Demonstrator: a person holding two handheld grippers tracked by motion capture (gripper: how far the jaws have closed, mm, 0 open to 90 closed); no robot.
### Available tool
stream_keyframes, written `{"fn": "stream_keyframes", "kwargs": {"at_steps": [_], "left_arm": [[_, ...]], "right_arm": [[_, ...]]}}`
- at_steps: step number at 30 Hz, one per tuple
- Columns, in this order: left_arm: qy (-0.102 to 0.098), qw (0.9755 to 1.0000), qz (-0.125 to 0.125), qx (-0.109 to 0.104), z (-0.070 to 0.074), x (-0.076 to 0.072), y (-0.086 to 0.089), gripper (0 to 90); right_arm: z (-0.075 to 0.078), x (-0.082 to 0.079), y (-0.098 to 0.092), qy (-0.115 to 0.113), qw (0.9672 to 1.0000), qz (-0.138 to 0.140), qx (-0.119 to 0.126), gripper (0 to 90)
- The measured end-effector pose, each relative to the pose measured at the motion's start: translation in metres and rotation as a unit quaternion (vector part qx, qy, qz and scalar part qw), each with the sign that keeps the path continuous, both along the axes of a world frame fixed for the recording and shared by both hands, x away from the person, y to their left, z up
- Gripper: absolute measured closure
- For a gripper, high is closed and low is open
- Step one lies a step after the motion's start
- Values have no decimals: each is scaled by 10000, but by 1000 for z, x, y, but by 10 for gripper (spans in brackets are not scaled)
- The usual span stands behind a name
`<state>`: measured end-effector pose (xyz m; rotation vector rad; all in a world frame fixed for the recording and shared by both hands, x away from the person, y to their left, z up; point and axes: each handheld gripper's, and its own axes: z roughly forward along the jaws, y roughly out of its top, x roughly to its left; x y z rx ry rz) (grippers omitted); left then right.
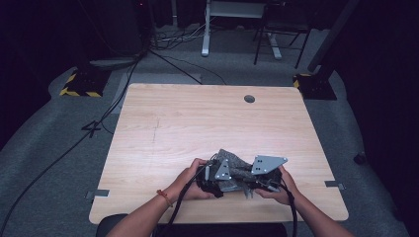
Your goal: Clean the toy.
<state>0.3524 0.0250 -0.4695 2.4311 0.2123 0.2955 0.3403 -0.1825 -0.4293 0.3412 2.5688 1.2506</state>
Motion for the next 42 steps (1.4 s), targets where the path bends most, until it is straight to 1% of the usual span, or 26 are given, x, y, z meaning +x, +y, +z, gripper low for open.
{"fn": "stream_keyframes", "kwargs": {"at_steps": [3, 5, 6, 7, 9, 10, 11, 12, 14, 15, 16, 17, 18, 20, 22, 23, 25, 29, 30, 31, 33, 35, 37, 39, 40, 42], "left_arm": [[47, 10000, 29, -64, 2, -1, 7, 339], [58, 9999, 17, -139, 5, -3, 12, 339], [23, 9999, 34, -157, 7, -3, 14, 339], [38, 9998, 76, -168, 9, -4, 15, 339], [105, 9996, 126, -232, 9, -5, 16, 339], [132, 9995, 172, -219, 9, -6, 16, 339], [85, 9996, 189, -166, 9, -8, 16, 338], [87, 9997, 189, -138, 9, -9, 17, 339], [91, 9995, 276, -86, 8, -11, 19, 338], [127, 9993, 336, -99, 8, -12, 20, 338], [141, 9991, 368, -122, 7, -13, 22, 338], [126, 9989, 439, -110, 7, -14, 22, 338], [128, 9988, 471, -101, 7, -15, 23, 339], [150, 9985, 526, -100, 6, -18, 26, 338], [127, 9980, 610, -111, 5, -20, 30, 338], [148, 9976, 666, -92, 6, -21, 32, 339], [88, 9972, 747, -25, 6, -22, 36, 339], [66, 9962, 865, -45, 8, -25, 45, 339], [34, 9963, 852, -55, 8, -25, 47, 339], [46, 9959, 894, -115, 9, -25, 49, 339], [77, 9958, 896, -192, 12, -25, 52, 339], [58, 9962, 854, -186, 13, -25, 52, 339], [41, 9966, 793, -210, 13, -24, 52, 339], [25, 9970, 743, -234, 15, -24, 51, 339], [48, 9970, 730, -267, 15, -24, 51, 339], [12, 9974, 646, -330, 17, -23, 50, 338]], "right_arm": [[-1, 4, -6, 30, 9999, -125, 0, 744], [-2, 5, -10, -55, 9996, -254, -98, 744], [-2, 5, -11, -29, 9996, -260, -57, 745], [-2, 6, -13, 14, 9997, -250, -3, 745], [-1, 6, -13, -39, 9996, -290, -18, 745], [1, 6, -12, -16, 9996, -272, 44, 745], [2, 5, -10, 28, 9997, -198, 127, 746], [3, 4, -6, 16, 9998, -131, 126, 746], [5, 3, 1, 40, 9998, 6, 214, 747], [5, 3, 4, 70, 9996, 68, 249, 746], [6, 4, 8, 156, 9992, 155, 329, 746], [6, 4, 12, 200, 9987, 229, 409, 746], [7, 4, 16, 208, 9983, 333, 425, 746], [7, 2, 26, 140, 9980, 498, 353, 744], [6, 2, 33, 78, 9979, 568, 309, 744], [6, 3, 35, 38, 9978, 604, 279, 744], [5, 6, 38, 0, 9978, 631, 214, 745], [3, 12, 39, -45, 9981, 588, 152, 746], [3, 14, 38, -29, 9983, 560, 149, 747], [3, 16, 36, -25, 9985, 528, 144, 748], [2, 18, 34, -47, 9990, 429, 96, 750], [0, 20, 29, 34, 9992, 378, 133, 750], [0, 20, 27, 11, 9993, 343, 112, 750], [-1, 20, 24, 36, 9994, 317, 108, 750], [-2, 20, 22, 48, 9995, 285, 123, 750], [-3, 20, 17, 158, 9994, 246, 194, 750]]}}
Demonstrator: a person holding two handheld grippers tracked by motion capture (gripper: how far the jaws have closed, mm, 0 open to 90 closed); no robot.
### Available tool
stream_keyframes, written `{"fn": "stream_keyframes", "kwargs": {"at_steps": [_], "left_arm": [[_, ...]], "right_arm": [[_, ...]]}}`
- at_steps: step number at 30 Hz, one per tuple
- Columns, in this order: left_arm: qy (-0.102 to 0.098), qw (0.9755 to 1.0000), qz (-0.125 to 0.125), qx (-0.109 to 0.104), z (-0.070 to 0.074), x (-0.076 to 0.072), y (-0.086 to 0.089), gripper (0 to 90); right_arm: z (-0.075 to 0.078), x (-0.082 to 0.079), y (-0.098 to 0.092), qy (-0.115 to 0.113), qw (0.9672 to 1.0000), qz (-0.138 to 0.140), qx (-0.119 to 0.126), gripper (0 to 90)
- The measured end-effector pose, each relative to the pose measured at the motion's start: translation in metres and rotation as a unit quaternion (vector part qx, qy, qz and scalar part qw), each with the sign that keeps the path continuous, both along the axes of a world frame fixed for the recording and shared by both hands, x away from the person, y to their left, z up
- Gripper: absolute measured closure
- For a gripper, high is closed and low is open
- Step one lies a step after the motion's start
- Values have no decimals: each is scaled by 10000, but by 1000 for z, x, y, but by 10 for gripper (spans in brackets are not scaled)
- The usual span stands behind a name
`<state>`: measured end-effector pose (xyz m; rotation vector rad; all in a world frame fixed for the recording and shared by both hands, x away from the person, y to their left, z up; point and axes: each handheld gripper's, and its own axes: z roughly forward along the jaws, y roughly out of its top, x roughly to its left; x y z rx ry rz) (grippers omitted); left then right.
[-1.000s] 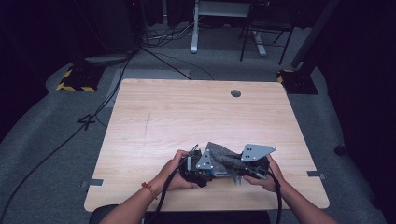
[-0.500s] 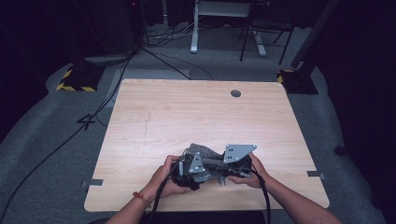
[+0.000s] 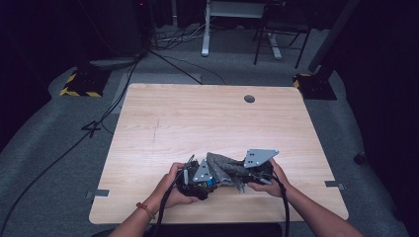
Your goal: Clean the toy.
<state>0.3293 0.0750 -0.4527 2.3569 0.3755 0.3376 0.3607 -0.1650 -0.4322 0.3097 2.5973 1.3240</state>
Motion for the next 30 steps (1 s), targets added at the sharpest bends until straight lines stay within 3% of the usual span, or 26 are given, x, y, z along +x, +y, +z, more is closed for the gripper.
{"fn": "stream_keyframes", "kwargs": {"at_steps": [4, 7, 13, 20, 26, 30], "left_arm": [[-17, 9998, -113, -175, 3, 1, -1, 338], [-46, 9994, -189, -284, 5, 3, -6, 338], [-117, 9989, -351, -273, 6, 10, -19, 336], [-219, 9986, -483, 13, 2, 14, -35, 329], [-281, 9984, -484, -95, 7, 15, -34, 332], [-244, 9986, -430, -207, 11, 16, -29, 334]], "right_arm": [[-2, 2, -10, 260, 9993, -25, 248, 749], [-5, 3, -16, 521, 9969, 69, 586, 749], [-1, -4, -23, 617, 9927, -8, 1036, 753], [5, -15, -19, 317, 9951, -66, 935, 752], [4, -16, -25, 151, 9968, -289, 728, 751], [-5, -9, -33, 230, 9975, -494, 451, 752]]}}
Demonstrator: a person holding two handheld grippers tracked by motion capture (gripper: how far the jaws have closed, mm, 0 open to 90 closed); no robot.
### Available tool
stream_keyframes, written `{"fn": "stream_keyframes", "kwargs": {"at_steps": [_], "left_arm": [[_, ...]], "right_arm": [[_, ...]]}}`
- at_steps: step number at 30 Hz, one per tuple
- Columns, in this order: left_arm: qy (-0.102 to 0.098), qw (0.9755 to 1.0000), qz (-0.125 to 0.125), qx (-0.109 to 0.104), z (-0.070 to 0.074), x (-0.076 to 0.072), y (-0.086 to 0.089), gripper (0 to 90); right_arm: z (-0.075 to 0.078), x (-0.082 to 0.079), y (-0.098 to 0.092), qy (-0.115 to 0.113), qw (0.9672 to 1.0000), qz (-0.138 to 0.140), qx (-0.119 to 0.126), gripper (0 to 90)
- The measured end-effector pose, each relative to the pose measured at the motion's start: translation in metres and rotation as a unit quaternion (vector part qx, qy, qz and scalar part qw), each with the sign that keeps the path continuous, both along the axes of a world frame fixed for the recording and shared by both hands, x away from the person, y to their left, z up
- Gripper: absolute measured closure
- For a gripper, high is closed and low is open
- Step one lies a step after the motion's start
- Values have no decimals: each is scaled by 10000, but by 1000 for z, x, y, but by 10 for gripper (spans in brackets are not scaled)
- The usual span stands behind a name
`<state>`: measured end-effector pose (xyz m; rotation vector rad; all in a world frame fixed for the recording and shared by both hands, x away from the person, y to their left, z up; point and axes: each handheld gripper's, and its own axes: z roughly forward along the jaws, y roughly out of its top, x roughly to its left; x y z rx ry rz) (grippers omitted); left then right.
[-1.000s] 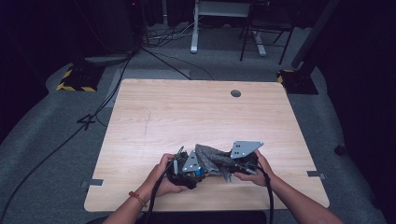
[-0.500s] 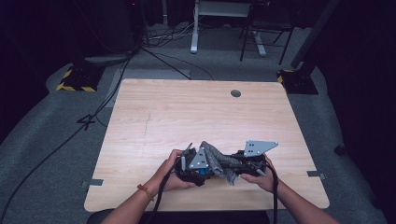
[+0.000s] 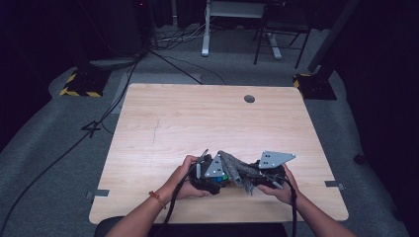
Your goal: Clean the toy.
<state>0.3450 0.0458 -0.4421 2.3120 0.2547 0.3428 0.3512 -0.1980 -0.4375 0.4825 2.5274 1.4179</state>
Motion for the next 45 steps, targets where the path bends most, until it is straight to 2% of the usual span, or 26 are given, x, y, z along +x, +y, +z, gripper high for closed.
{"fn": "stream_keyframes", "kwargs": {"at_steps": [1, 7, 10, 12, 15, 16, 18, 20, 21, 25, 26, 28, 30, 33, 35, 37, 39, 45], "left_arm": [[-23, 10000, 2, 18, 0, 0, 0, 334], [-40, 9999, 15, -99, 4, 0, 3, 334], [-21, 10000, 34, -63, 3, 1, 2, 334], [3, 10000, 6, 4, 1, 2, 0, 334], [-24, 9999, -24, 168, -3, 1, -6, 333], [-89, 9997, -35, 239, -4, 1, -7, 333], [-93, 9997, -24, 216, -4, 0, -7, 334], [-93, 9999, 0, 146, -2, 0, -4, 334], [-91, 9999, -11, 106, -1, 0, -3, 333], [-110, 9998, -38, -165, 6, -1, 2, 333], [-144, 9996, -36, -255, 9, -1, 4, 334], [-185, 9994, -44, -282, 12, -2, 5, 334], [-221, 9994, -34, -276, 11, -2, 5, 334], [-183, 9995, -37, -255, 8, 0, 5, 333], [-157, 9995, -48, -282, 8, 1, 6, 333], [-171, 9996, -61, -237, 8, 1, 6, 332], [-105, 9997, -85, -203, 6, 2, 5, 331], [-90, 9999, -135, -23, 1, 2, 0, 324]], "right_arm": [[-4, 3, -2, 145, 9999, -3, -17, 752], [-8, 6, -4, 103, 9996, -76, -258, 752], [-7, 6, -4, 112, 9997, -77, -182, 752], [-3, 4, -3, 105, 9999, 24, 17, 752], [5, -4, 4, -41, 9996, 168, 240, 752], [8, -6, 6, -93, 9994, 205, 281, 752], [9, -8, 9, -209, 9995, 192, 127, 753], [5, -5, 7, -158, 9998, 93, 59, 754], [1, -2, 6, -145, 9998, -4, -95, 753], [-14, 7, 0, 119, 9990, -242, -365, 753], [-16, 9, -1, 176, 9988, -258, -364, 752], [-20, 11, -3, 299, 9987, -263, -310, 751], [-17, 10, -4, 338, 9992, -183, -112, 750], [-13, 6, -1, 293, 9995, -44, 68, 751], [-11, 4, 0, 268, 9996, -64, 104, 752], [-9, 4, -2, 284, 9993, -48, 231, 752], [-7, 3, -4, 274, 9991, -28, 313, 752], [-2, -3, -3, 146, 9990, 77, 405, 752]]}}
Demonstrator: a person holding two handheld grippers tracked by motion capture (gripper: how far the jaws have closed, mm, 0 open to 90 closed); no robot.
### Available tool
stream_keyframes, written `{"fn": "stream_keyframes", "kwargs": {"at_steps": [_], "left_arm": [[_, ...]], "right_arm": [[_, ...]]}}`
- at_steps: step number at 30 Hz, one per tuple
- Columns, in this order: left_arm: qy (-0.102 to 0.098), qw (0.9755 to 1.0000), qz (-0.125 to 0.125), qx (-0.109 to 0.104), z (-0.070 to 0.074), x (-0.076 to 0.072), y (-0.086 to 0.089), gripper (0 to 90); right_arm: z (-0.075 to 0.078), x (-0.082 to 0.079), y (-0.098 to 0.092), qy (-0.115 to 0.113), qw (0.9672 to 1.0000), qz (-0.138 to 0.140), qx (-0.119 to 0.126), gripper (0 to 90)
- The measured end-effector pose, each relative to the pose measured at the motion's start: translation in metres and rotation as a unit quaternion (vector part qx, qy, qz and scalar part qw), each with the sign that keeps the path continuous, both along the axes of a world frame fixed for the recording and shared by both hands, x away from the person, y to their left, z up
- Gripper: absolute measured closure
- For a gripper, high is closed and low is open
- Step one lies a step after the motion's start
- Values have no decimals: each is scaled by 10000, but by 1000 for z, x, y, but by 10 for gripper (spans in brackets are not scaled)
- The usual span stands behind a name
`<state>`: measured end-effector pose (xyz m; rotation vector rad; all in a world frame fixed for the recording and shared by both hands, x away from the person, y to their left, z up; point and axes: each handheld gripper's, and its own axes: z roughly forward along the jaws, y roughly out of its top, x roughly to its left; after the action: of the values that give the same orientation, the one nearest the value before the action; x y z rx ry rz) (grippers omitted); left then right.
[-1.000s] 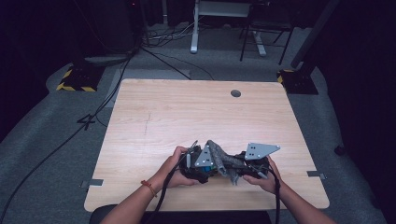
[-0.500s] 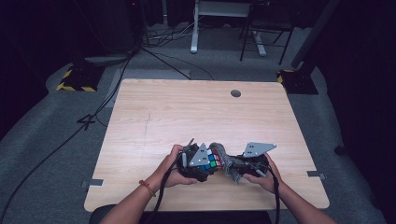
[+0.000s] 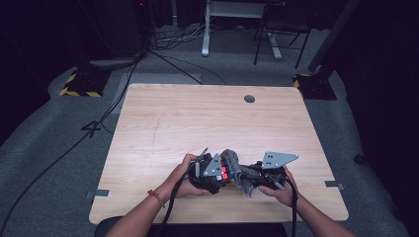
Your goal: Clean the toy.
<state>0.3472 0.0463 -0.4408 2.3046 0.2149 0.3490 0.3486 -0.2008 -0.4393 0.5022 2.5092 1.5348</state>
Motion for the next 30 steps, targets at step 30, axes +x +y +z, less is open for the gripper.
{"fn": "stream_keyframes", "kwargs": {"at_steps": [30], "left_arm": [[17, 9998, -10, 185, -6, 2, -4, 325]], "right_arm": [[-6, 1, 1, 67, 10000, 16, 14, 753]]}}
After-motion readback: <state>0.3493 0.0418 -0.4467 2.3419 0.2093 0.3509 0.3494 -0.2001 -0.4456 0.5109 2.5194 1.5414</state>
